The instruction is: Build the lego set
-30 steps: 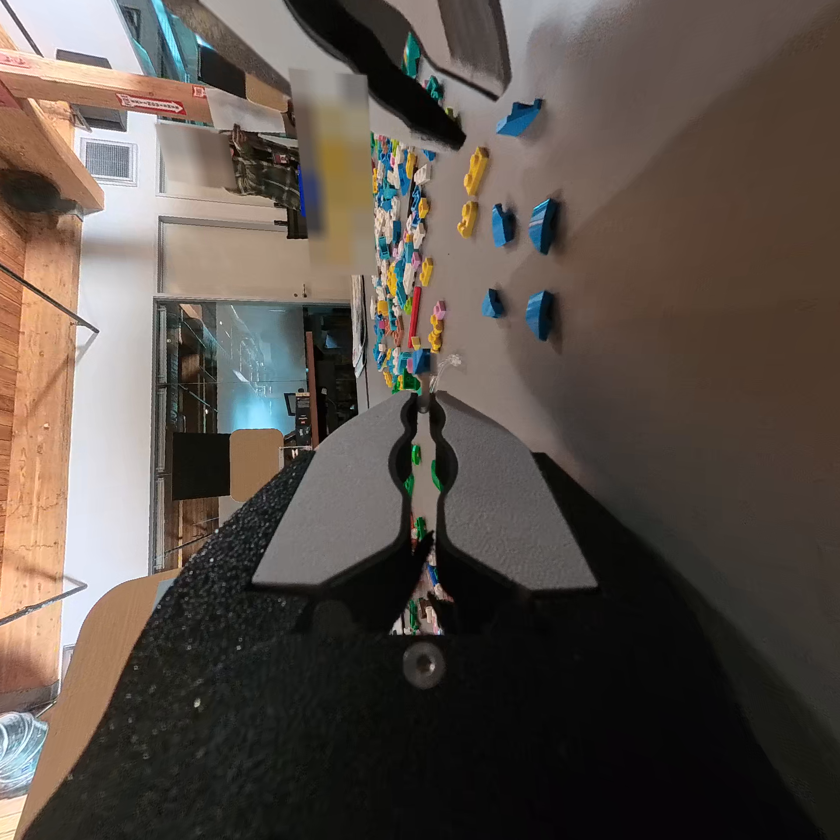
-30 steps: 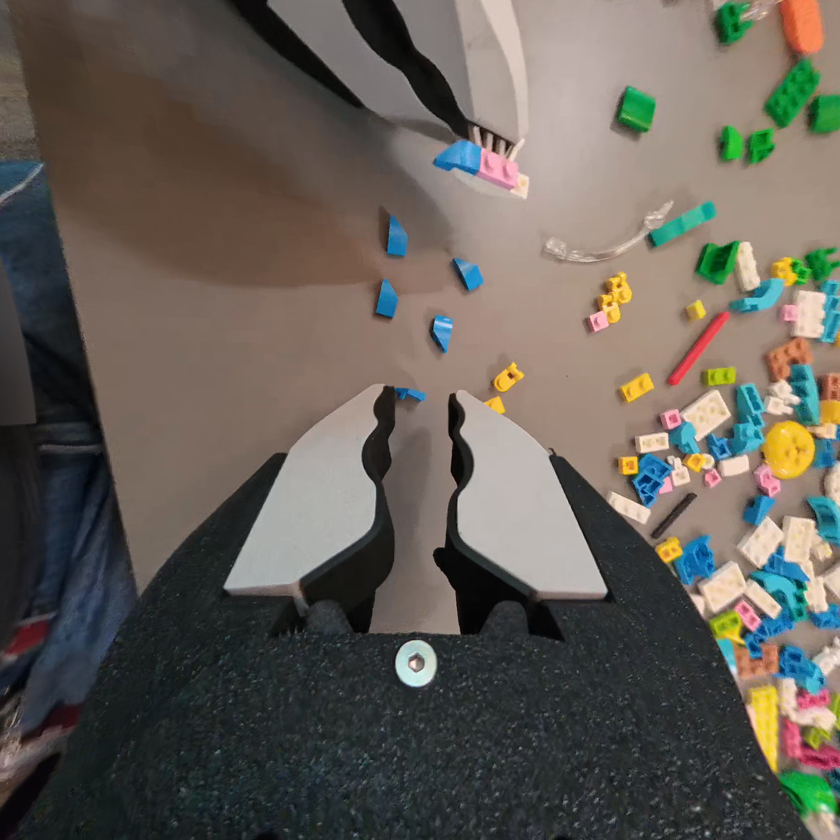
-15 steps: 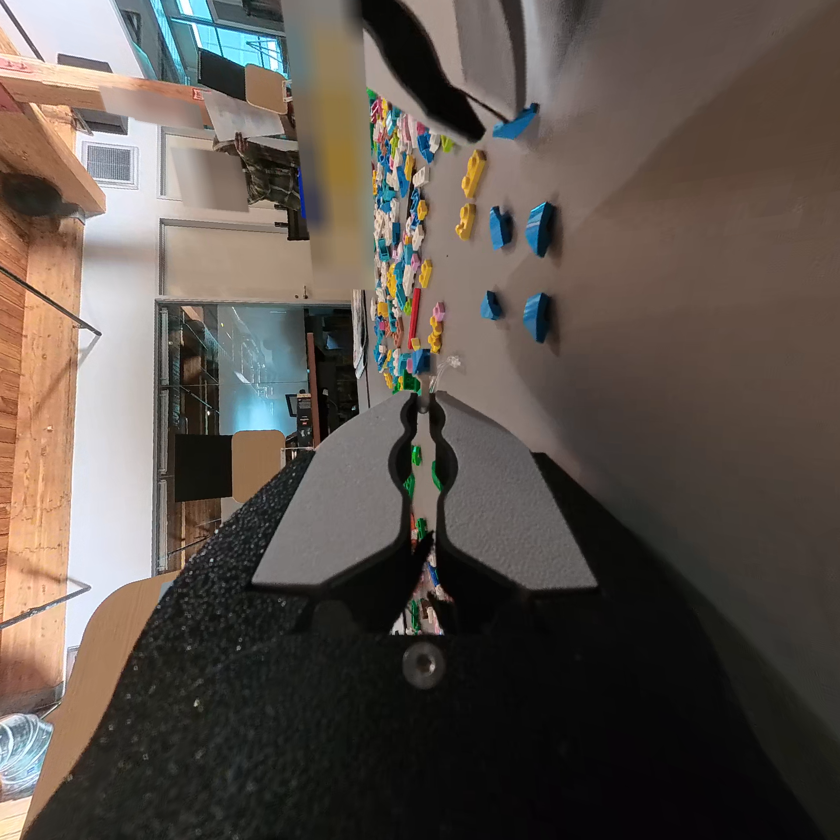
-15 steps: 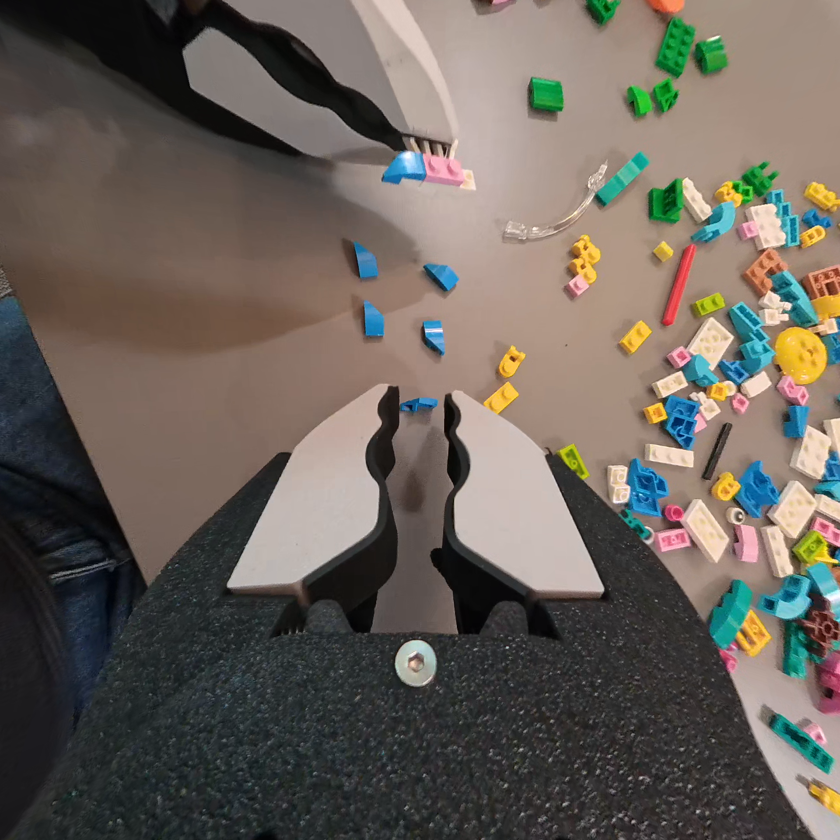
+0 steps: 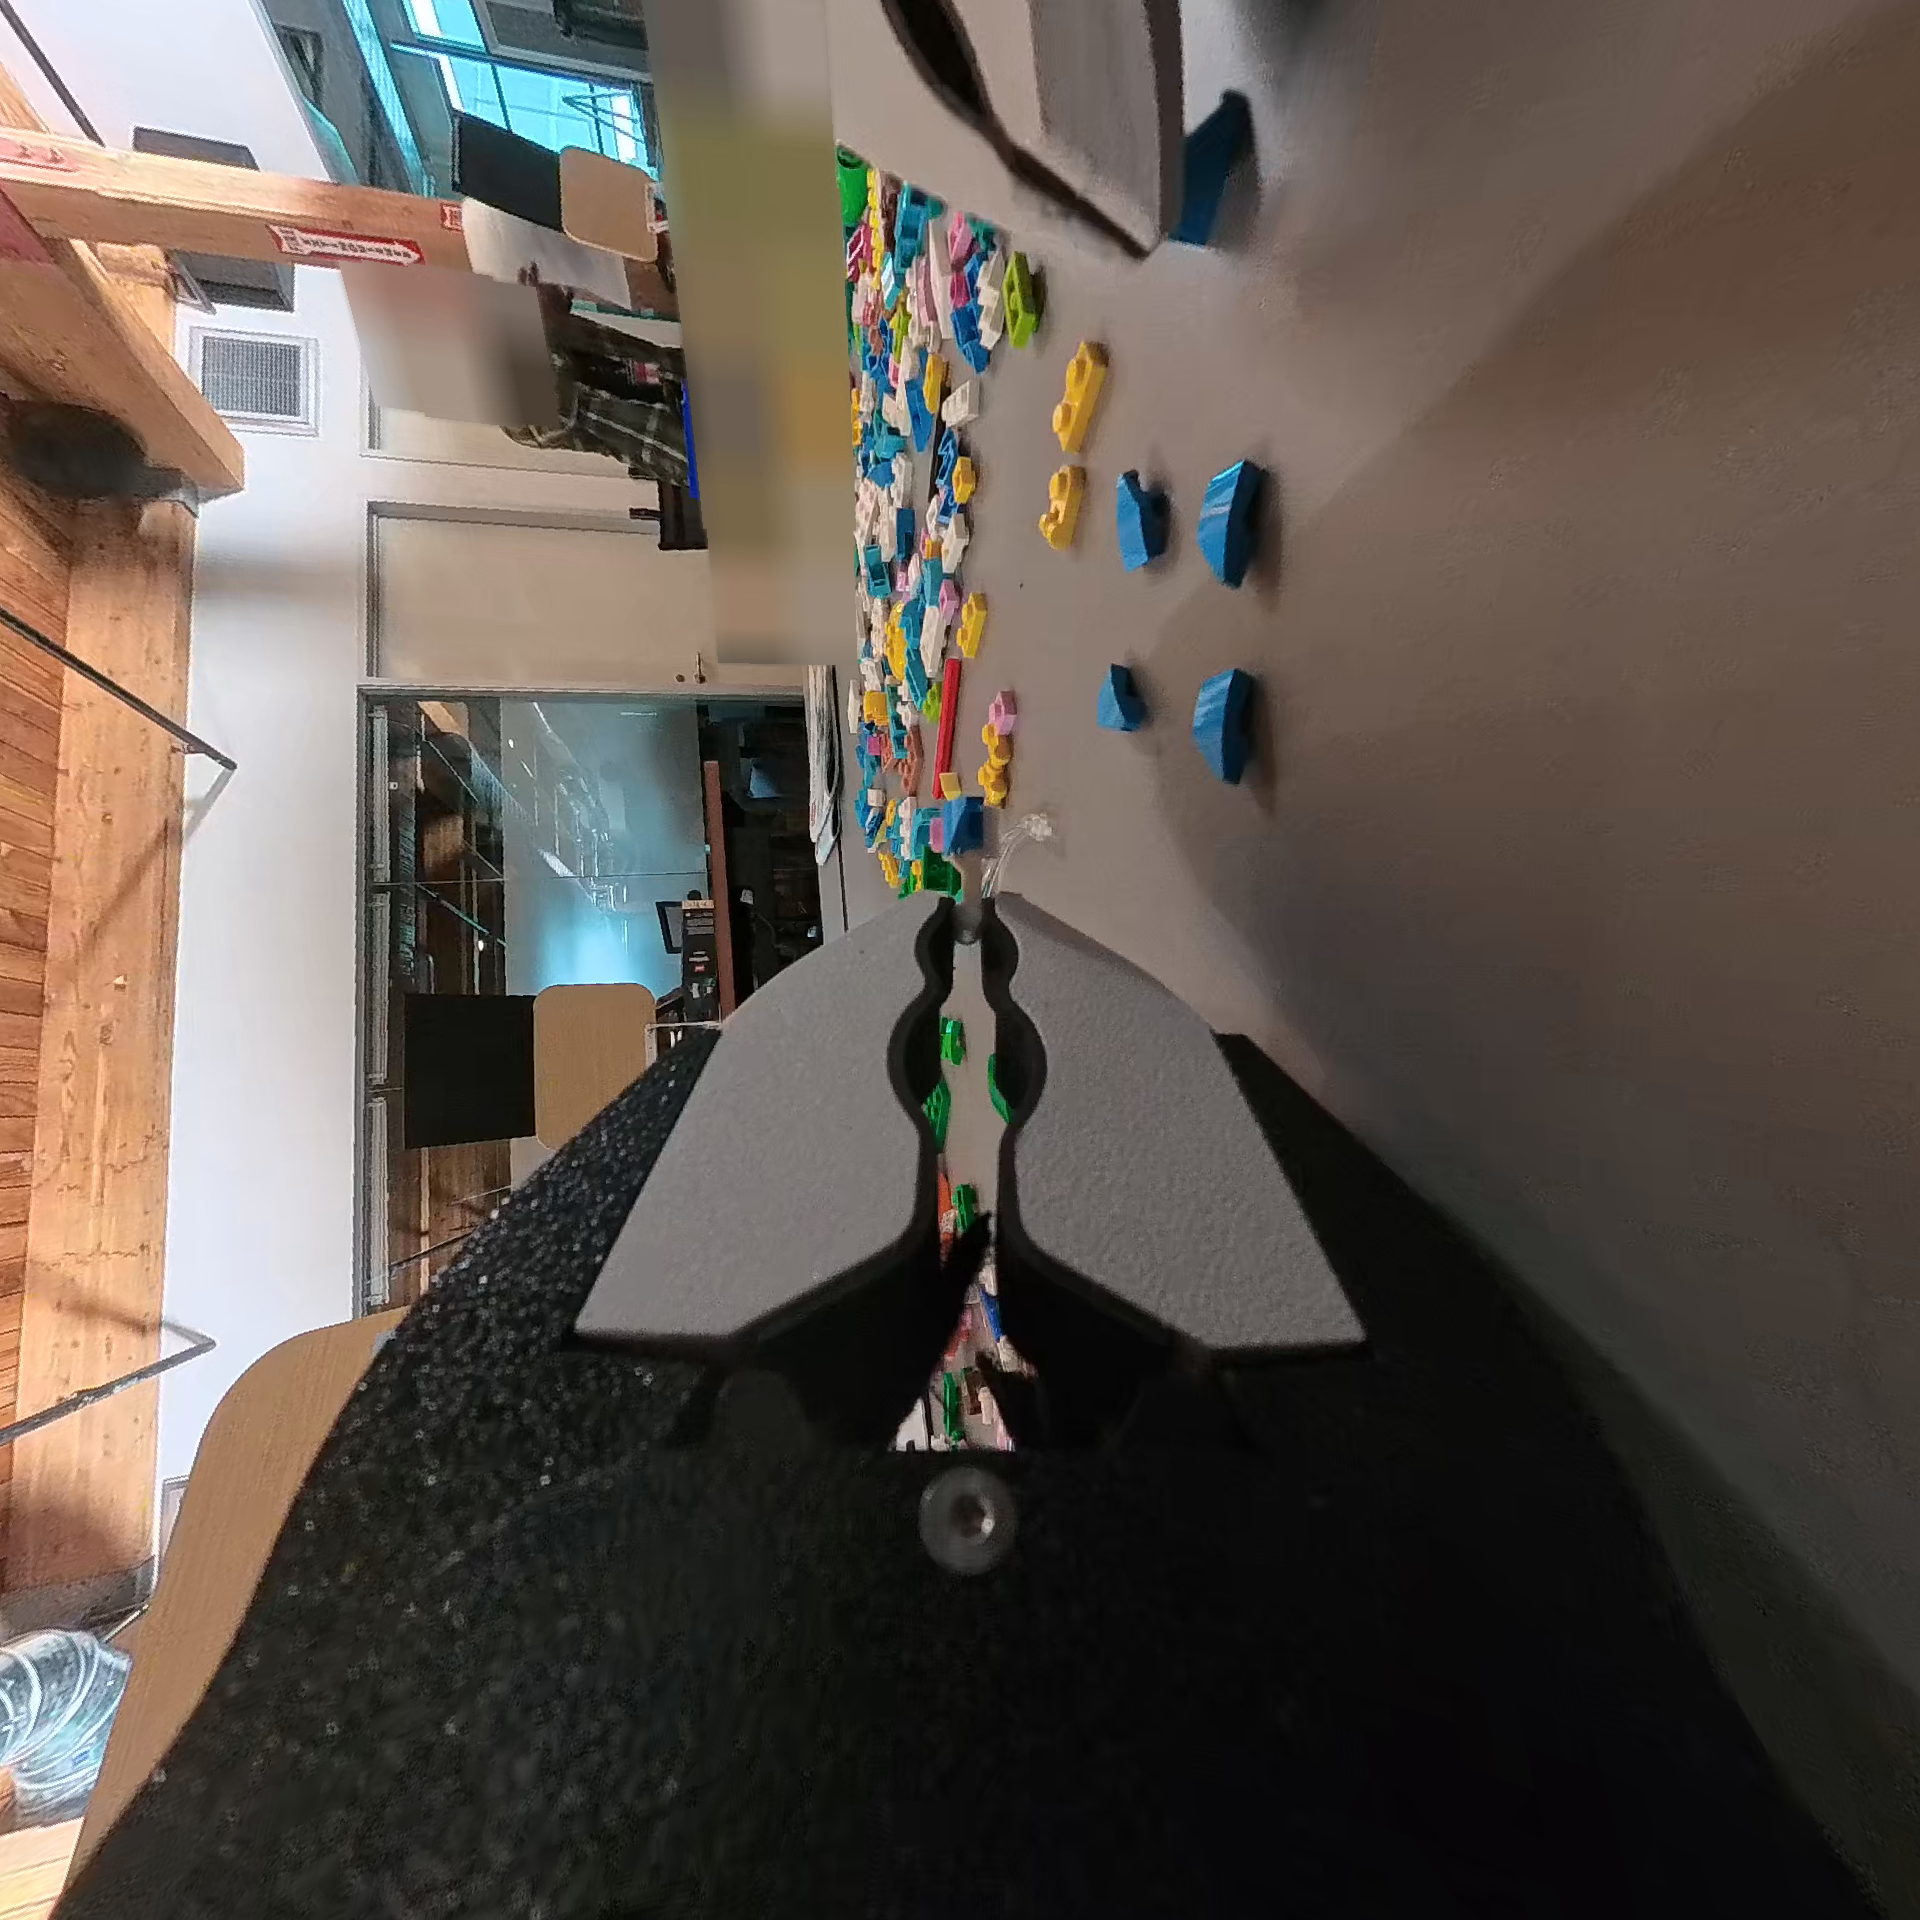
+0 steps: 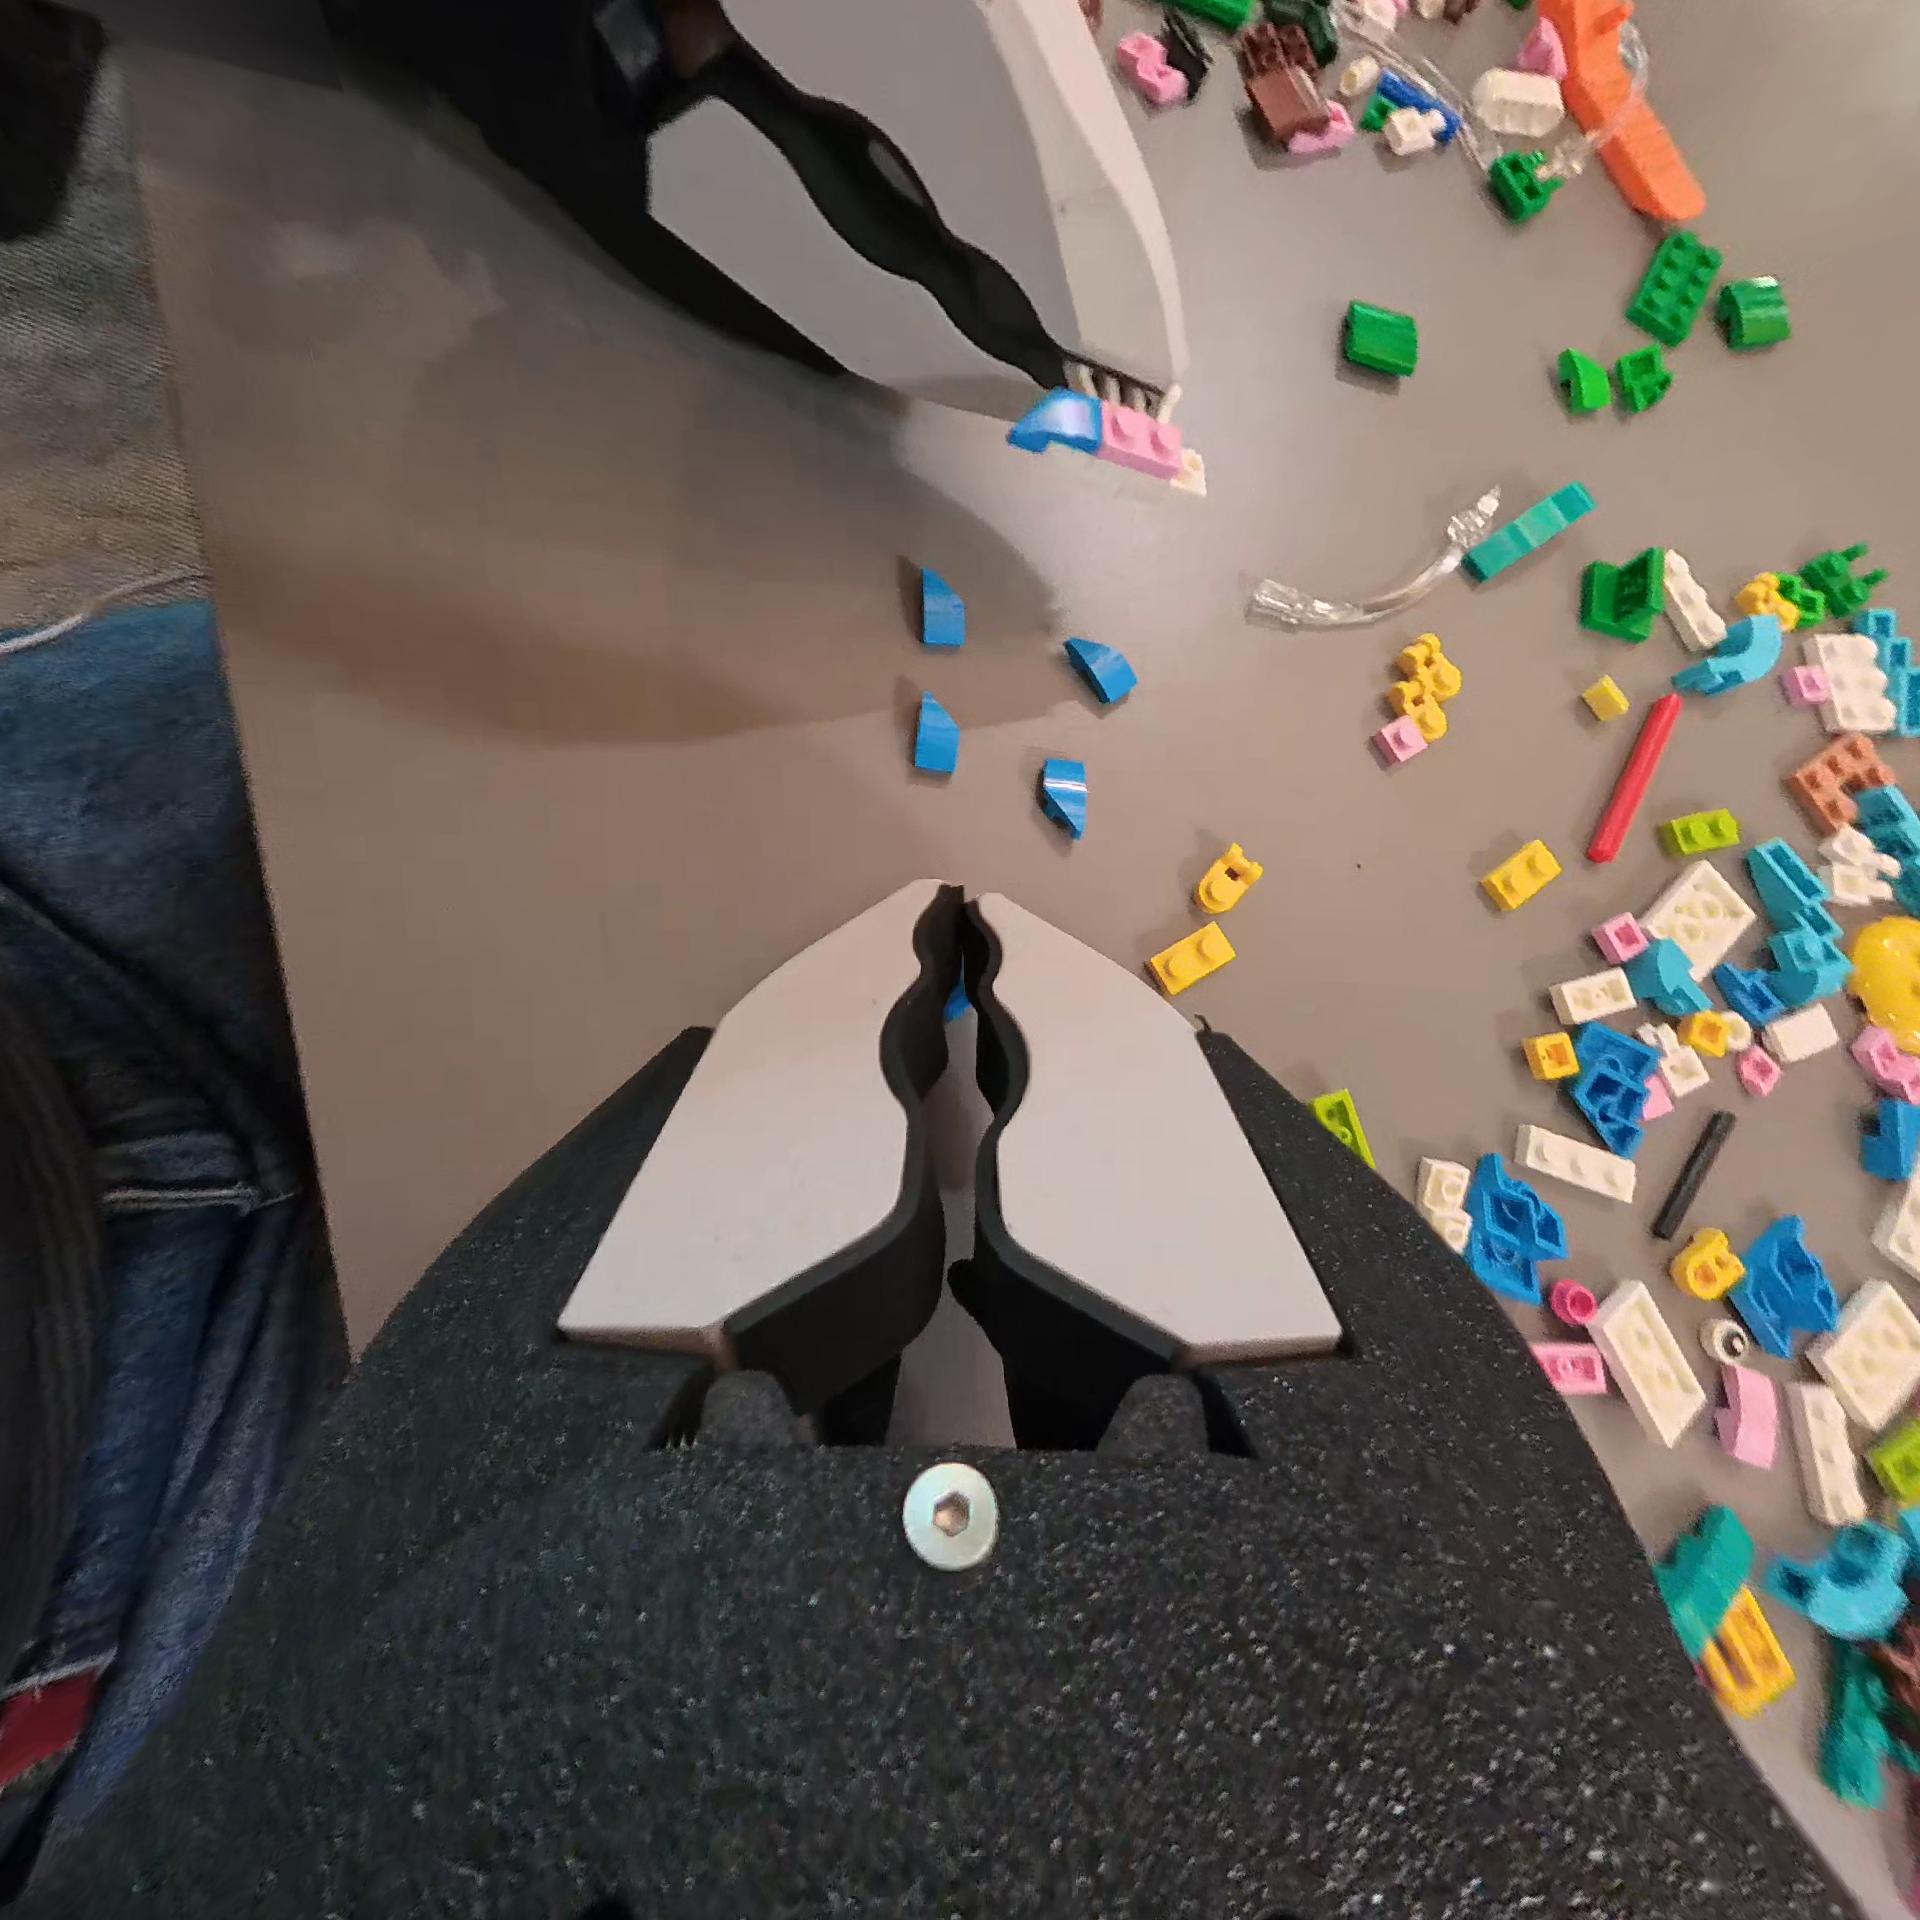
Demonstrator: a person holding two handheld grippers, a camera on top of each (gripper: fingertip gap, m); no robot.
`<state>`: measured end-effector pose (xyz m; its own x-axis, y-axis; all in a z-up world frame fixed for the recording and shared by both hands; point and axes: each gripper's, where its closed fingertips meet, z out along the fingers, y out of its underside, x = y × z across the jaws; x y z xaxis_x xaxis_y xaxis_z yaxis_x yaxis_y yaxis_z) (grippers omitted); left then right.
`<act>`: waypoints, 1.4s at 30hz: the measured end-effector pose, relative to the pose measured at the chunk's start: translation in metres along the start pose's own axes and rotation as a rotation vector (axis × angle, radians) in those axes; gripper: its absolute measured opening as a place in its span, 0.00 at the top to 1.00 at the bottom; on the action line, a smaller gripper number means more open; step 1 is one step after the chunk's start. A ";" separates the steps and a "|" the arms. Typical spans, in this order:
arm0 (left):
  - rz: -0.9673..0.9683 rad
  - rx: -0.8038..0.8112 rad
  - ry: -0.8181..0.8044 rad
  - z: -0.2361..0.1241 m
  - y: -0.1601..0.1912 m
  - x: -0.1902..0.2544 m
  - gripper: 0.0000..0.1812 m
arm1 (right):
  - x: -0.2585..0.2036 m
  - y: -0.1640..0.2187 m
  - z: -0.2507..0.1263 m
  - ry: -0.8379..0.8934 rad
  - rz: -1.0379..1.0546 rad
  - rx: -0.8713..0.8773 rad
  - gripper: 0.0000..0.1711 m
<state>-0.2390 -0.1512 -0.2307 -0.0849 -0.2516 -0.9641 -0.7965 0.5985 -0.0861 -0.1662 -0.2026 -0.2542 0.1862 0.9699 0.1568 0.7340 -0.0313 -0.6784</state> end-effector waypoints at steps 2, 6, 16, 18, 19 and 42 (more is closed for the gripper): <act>0.002 -0.001 0.001 0.000 0.000 0.000 0.98 | -0.004 -0.002 -0.003 -0.056 -0.011 0.043 1.00; 0.001 0.000 0.001 0.000 0.000 0.000 0.98 | -0.007 0.001 -0.009 -0.099 -0.070 0.078 1.00; 0.002 0.002 0.004 0.000 -0.001 0.001 0.98 | 0.006 0.009 -0.009 -0.048 0.005 0.053 0.95; 0.002 0.000 0.006 0.000 0.000 0.001 0.98 | 0.004 0.010 -0.008 -0.060 0.043 0.038 0.94; 0.001 0.000 0.007 0.000 0.000 0.001 0.98 | 0.003 0.010 -0.008 -0.060 0.052 0.028 0.94; 0.006 0.007 0.006 0.000 -0.002 0.001 0.98 | -0.011 0.033 -0.026 -0.642 0.467 -0.410 0.98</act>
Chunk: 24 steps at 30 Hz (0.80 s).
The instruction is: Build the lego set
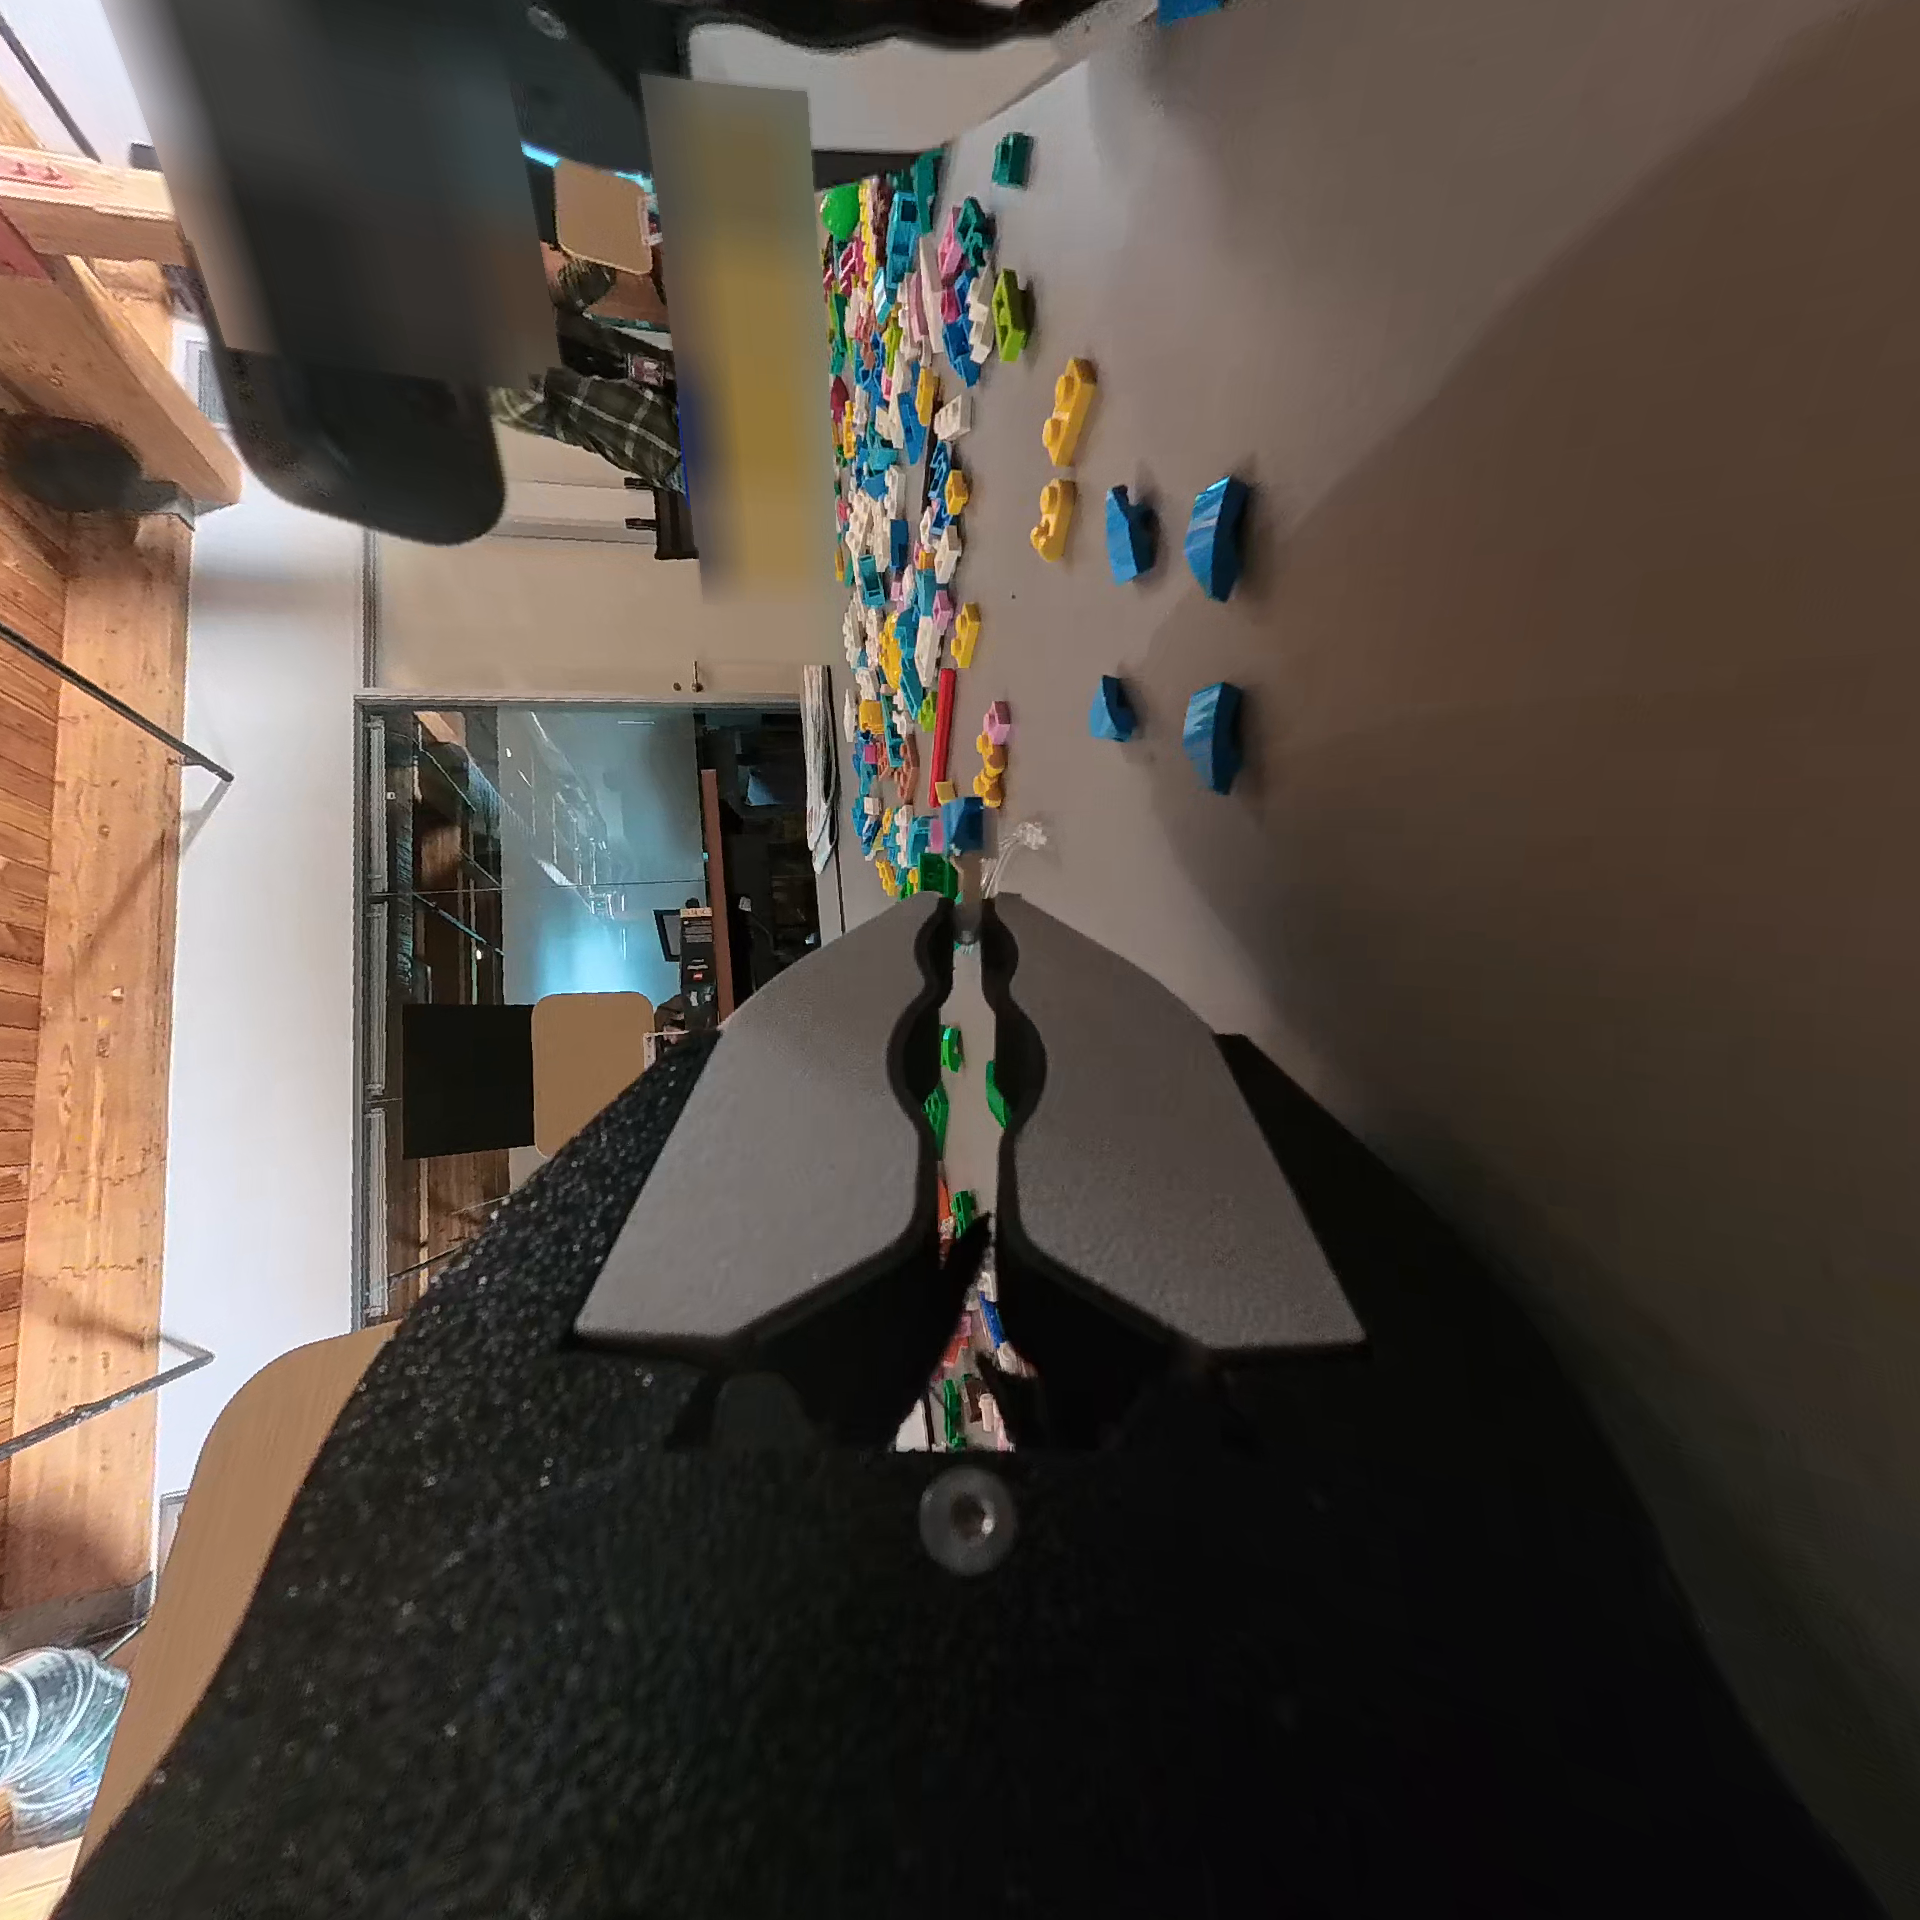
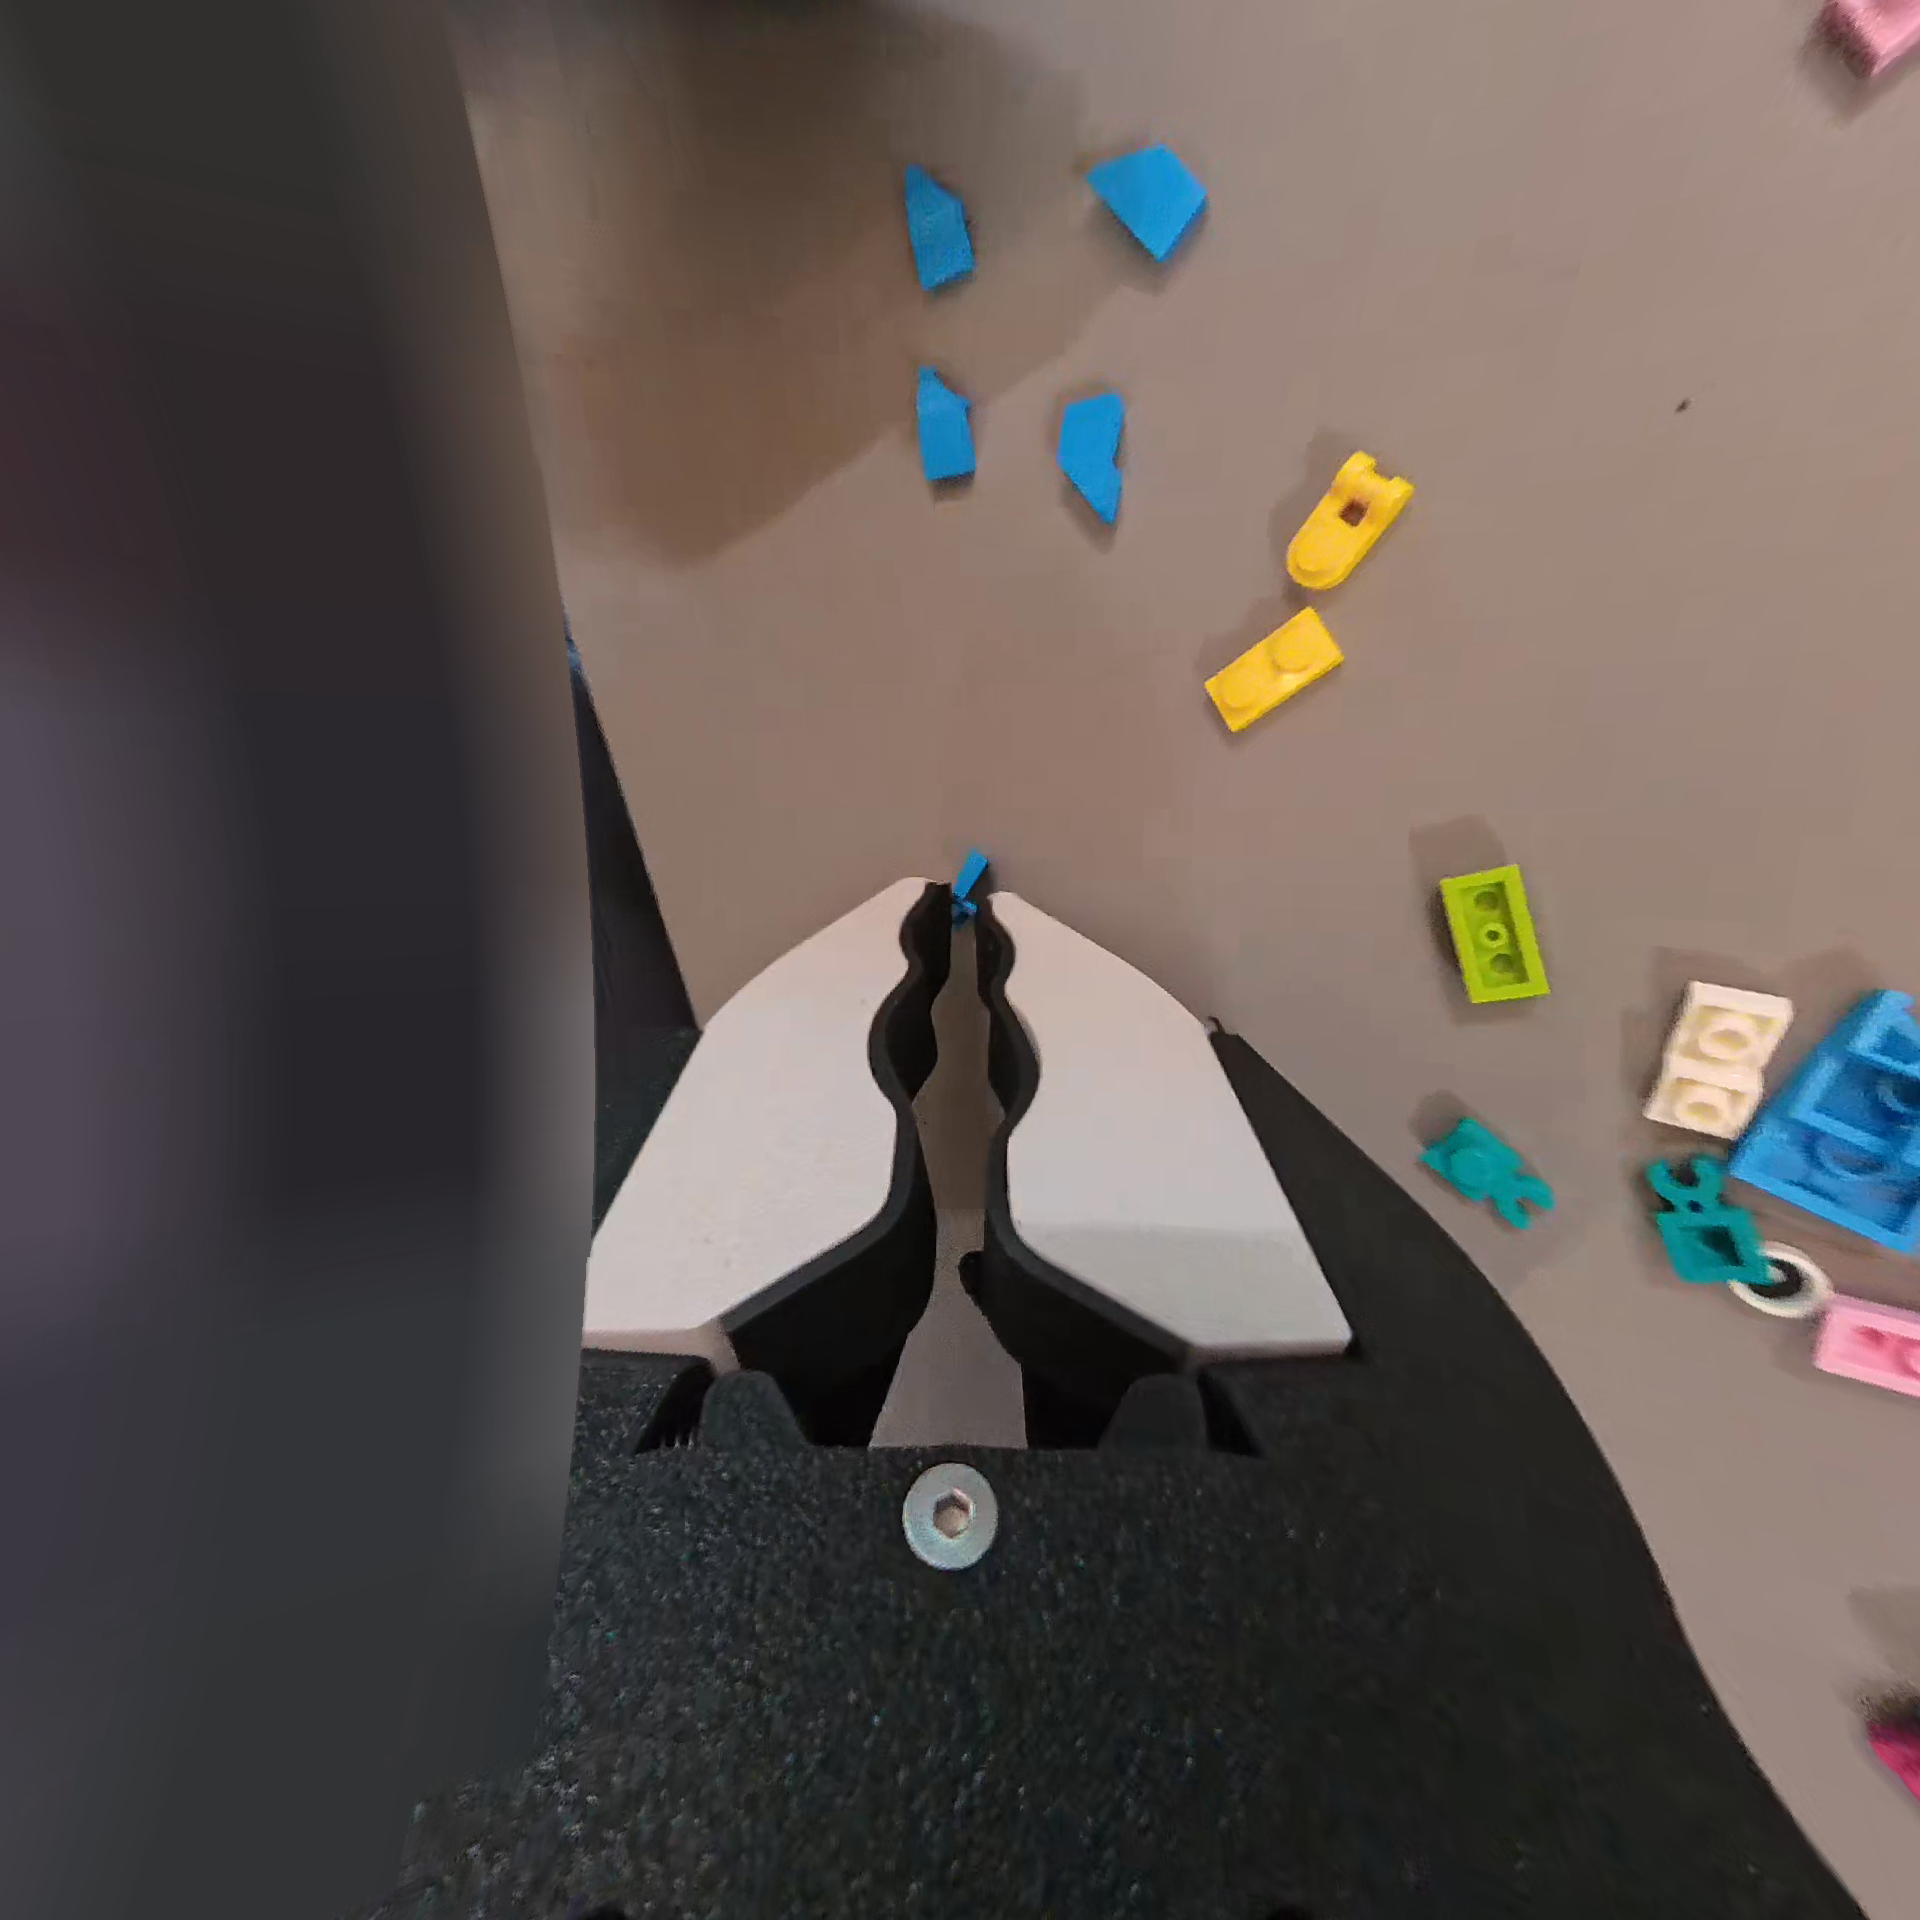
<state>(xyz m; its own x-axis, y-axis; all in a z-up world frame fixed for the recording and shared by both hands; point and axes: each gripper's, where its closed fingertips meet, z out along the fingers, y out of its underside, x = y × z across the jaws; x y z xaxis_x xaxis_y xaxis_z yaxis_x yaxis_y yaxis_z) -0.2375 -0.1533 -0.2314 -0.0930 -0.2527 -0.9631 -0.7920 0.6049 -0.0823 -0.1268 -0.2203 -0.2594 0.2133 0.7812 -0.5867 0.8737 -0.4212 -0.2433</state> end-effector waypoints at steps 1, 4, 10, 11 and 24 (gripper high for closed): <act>0.000 0.001 0.001 0.000 0.000 0.000 0.98 | 0.003 0.000 -0.002 0.035 -0.015 -0.014 0.97; 0.002 0.002 0.003 0.000 -0.001 0.000 0.98 | 0.006 0.001 -0.004 0.084 -0.047 -0.045 0.96; 0.002 0.002 0.006 0.000 -0.001 0.001 0.98 | 0.013 0.003 -0.009 0.223 -0.141 -0.095 0.94; 0.003 0.001 0.007 0.000 -0.001 0.001 0.98 | 0.014 0.004 -0.009 0.250 -0.163 -0.099 0.94; 0.005 0.002 0.005 0.000 -0.001 0.001 0.98 | 0.005 -0.002 -0.004 0.492 -0.421 0.110 0.93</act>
<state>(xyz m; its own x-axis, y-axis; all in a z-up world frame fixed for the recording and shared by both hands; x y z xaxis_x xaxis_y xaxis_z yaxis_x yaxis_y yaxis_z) -0.2366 -0.1542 -0.2322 -0.1001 -0.2535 -0.9622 -0.7901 0.6080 -0.0780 -0.1258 -0.2137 -0.2588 0.0607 0.9981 -0.0081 0.8818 -0.0574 -0.4681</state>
